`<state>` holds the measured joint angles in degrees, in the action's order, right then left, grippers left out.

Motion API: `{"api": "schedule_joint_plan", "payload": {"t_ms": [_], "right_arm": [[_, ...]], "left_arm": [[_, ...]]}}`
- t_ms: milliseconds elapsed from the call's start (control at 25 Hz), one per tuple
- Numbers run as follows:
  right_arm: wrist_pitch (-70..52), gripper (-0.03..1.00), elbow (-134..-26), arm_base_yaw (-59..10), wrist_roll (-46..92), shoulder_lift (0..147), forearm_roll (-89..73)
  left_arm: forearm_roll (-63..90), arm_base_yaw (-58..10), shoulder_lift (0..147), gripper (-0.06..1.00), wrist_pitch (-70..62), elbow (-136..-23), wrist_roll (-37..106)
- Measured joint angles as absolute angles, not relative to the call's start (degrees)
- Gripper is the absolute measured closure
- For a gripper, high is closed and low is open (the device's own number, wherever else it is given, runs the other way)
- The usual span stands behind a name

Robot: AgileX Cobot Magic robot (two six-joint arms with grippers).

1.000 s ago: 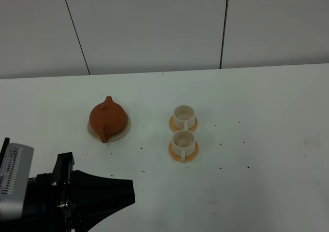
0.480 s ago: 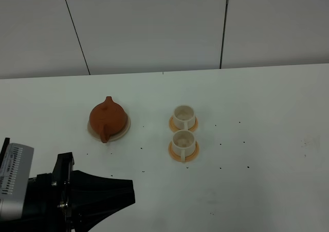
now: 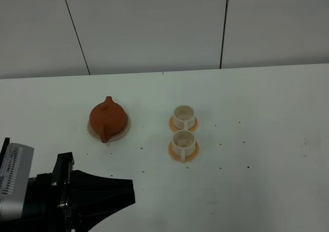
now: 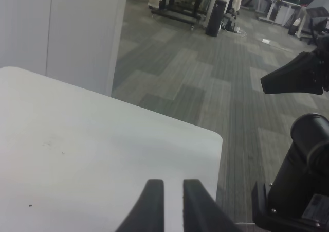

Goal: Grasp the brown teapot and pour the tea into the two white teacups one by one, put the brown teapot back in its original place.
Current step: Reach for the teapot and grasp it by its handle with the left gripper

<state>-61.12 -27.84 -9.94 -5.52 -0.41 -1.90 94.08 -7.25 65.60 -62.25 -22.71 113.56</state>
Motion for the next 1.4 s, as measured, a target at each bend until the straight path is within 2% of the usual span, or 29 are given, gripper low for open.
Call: {"api": "schedule_joint_plan", "payload": {"t_ms": [240,440,600,760,920,1080,1240,1400], "right_arm": [[-61.1,0.94,-27.8,-1.8,-5.5,-0.4,-1.9],[-61.1,0.93,-27.8,-1.1,-5.5,-0.4,-1.9],[-61.1,0.92,-27.8,-1.0,-5.5,-0.4,-1.9],[-61.1,0.92,-27.8,-1.0,-5.5,-0.4,-1.9],[-61.1,0.92,-27.8,-1.0,-5.5,-0.4,-2.0],[-61.1,0.92,-27.8,-1.0,-5.5,-0.4,-2.0],[-61.1,0.92,-27.8,-1.0,-5.5,-0.4,-2.0],[-61.1,0.92,-27.8,-1.0,-5.5,-0.4,-2.0]], "left_arm": [[94.1,-7.3,65.6,0.78,-60.6,-22.7,113.6],[96.5,-7.3,65.6,0.78,-55.1,-22.7,113.6],[98.5,-7.3,65.6,0.77,-45.7,-25.6,110.9],[94.8,-7.3,65.6,0.77,-32.1,-32.9,101.2],[82.6,-7.3,65.6,0.77,-20.8,-37.9,85.5],[63.8,-7.3,65.9,0.77,-15.3,-39.9,63.7],[37.5,-7.3,69.6,0.78,-17.3,-44.4,39.0],[12.6,-7.3,76.7,0.80,-26.9,-51.9,15.0]]}}
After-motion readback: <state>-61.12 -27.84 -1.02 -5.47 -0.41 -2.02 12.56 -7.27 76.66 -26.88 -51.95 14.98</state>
